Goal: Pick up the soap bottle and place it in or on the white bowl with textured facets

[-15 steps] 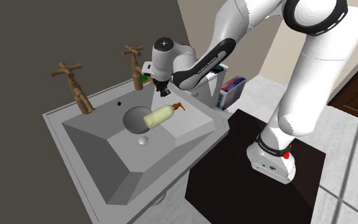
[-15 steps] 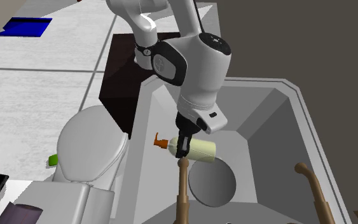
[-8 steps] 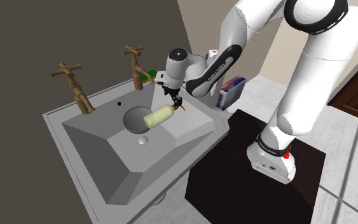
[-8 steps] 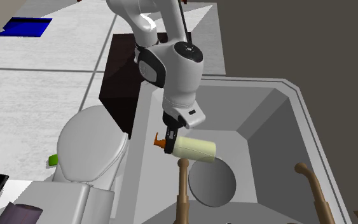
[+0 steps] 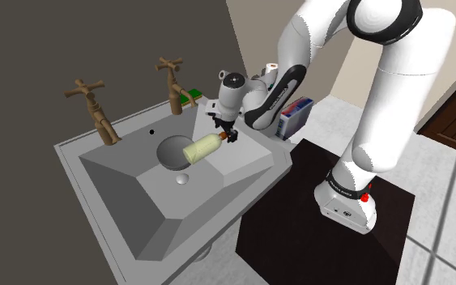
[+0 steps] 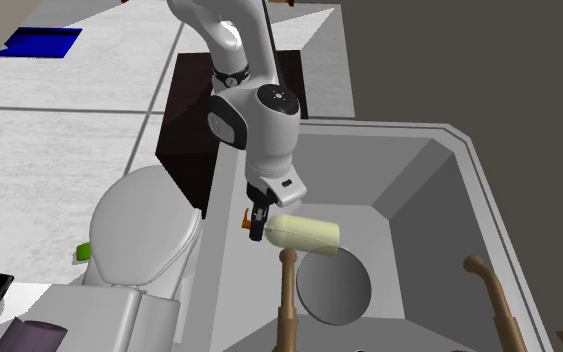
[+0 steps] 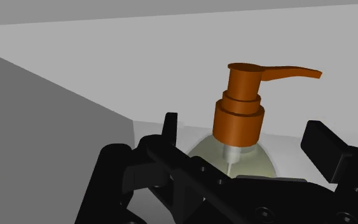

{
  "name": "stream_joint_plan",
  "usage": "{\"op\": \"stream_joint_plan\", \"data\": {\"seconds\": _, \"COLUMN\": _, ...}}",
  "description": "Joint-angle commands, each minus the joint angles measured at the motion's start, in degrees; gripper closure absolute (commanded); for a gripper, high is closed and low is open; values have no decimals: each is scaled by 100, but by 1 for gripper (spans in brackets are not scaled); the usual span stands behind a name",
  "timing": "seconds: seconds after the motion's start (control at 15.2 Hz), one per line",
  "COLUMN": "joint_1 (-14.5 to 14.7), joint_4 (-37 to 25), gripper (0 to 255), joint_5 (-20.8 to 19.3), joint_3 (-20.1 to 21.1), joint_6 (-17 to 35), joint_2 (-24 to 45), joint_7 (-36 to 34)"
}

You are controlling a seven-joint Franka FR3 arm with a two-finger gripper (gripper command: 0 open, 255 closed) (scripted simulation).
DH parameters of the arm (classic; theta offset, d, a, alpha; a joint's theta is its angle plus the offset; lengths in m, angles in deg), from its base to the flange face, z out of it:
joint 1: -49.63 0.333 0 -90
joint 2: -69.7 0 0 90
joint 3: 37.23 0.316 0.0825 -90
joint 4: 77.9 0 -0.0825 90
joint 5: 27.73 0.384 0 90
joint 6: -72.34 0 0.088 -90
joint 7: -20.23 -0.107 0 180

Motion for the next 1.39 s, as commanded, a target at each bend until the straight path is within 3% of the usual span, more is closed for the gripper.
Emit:
{"op": "stream_joint_plan", "data": {"seconds": 0.0, "joint_1": 37, "joint_4": -65, "gripper": 0, "joint_5": -197, "joint_3": -88, "joint_6": 95, "joint_2": 164, "joint_7": -161}}
{"op": "stream_joint_plan", "data": {"seconds": 0.53, "joint_1": 51, "joint_4": -90, "gripper": 0, "joint_5": -250, "joint_3": -118, "joint_6": 122, "joint_2": 217, "joint_7": -204}}
{"op": "stream_joint_plan", "data": {"seconds": 0.59, "joint_1": 51, "joint_4": -90, "gripper": 255, "joint_5": -250, "joint_3": -118, "joint_6": 122, "joint_2": 217, "joint_7": -204}}
{"op": "stream_joint_plan", "data": {"seconds": 1.19, "joint_1": 52, "joint_4": -90, "gripper": 255, "joint_5": -251, "joint_3": -118, "joint_6": 123, "joint_2": 218, "joint_7": -205}}
{"op": "stream_joint_plan", "data": {"seconds": 1.32, "joint_1": -18, "joint_4": -41, "gripper": 255, "joint_5": -22, "joint_3": -13, "joint_6": 19, "joint_2": 52, "joint_7": 9}}
